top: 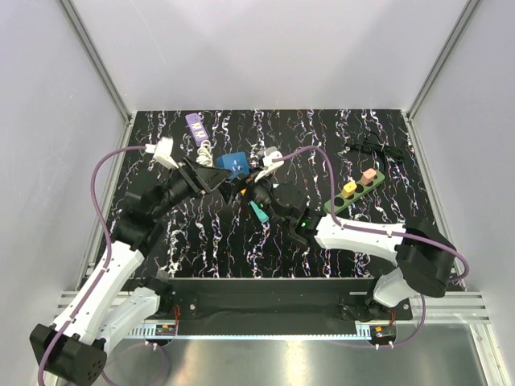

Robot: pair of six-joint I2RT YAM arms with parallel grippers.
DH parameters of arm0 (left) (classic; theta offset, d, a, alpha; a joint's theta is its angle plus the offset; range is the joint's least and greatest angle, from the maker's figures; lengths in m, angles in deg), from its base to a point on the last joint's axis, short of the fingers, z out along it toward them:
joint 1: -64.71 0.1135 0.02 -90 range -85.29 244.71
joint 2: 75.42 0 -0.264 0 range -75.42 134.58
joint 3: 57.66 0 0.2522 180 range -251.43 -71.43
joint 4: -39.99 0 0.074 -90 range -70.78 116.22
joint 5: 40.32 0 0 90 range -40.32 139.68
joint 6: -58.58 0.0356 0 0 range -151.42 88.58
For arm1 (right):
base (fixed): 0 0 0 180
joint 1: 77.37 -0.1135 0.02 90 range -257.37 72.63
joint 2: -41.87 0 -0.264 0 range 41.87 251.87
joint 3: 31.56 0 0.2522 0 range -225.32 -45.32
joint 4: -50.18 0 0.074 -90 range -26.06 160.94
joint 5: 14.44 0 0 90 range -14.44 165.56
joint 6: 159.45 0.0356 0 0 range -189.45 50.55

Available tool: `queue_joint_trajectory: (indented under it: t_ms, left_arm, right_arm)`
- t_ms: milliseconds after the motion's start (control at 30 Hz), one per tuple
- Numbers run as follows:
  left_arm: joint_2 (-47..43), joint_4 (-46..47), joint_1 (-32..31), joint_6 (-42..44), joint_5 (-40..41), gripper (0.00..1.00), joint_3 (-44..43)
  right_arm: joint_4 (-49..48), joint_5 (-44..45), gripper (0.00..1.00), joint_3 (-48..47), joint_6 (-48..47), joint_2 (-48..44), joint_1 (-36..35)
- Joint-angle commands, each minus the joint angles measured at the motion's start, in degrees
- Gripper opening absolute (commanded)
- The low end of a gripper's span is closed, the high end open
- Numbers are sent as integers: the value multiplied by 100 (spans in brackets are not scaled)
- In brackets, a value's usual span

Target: Insert the plug

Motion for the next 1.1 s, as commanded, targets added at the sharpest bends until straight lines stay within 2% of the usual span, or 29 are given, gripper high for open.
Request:
queue_joint_trajectory:
  t_ms: [0,67,100,167,200,267,300,400,433,467,533,567,667,833,1067]
  left_arm:
    - [-111,937,-141,-607,-83,0,151]
    - [-155,1122,-159,-748,-110,0,231]
    - [-172,1113,-159,-757,-92,0,248]
    - [-216,1026,-159,-714,-75,0,231]
    - [-234,956,-159,-688,-49,1,196]
    - [-234,797,-168,-574,-66,4,82]
    - [-234,762,-168,-538,-109,7,64]
    - [-181,665,-168,-432,-163,0,-6]
    - [-190,569,-168,-432,-119,0,-6]
    - [-172,551,-168,-458,-75,0,37]
    - [-190,577,-168,-555,57,0,90]
    - [-198,629,-168,-695,92,0,143]
    - [-234,858,-168,-1177,329,0,248]
    - [-383,946,-177,-1855,1006,0,337]
    - [-287,876,-185,-1918,1287,0,152]
  right_arm:
    - [-1315,533,77,-137,-268,143,-15]
    - [-1395,542,65,-190,-339,213,-15]
    - [-1508,559,51,-181,-356,240,-15]
    - [-1641,612,31,-76,-383,240,-15]
    - [-1737,621,13,-32,-409,223,-15]
    - [-1799,621,0,134,-488,144,-15]
    - [-1860,621,0,187,-523,100,-24]
    - [-1800,638,0,372,-664,-76,-15]
    - [-1799,595,4,433,-708,-111,-15]
    - [-1791,534,16,477,-743,-198,-15]
    - [-1703,331,72,557,-857,-243,-15]
    - [-1633,322,77,574,-884,-295,-15]
    - [-2035,374,84,811,-1111,-314,-24]
    - [-2449,849,89,786,-1682,-314,-68]
    - [-2301,385,91,443,-1860,-252,-77]
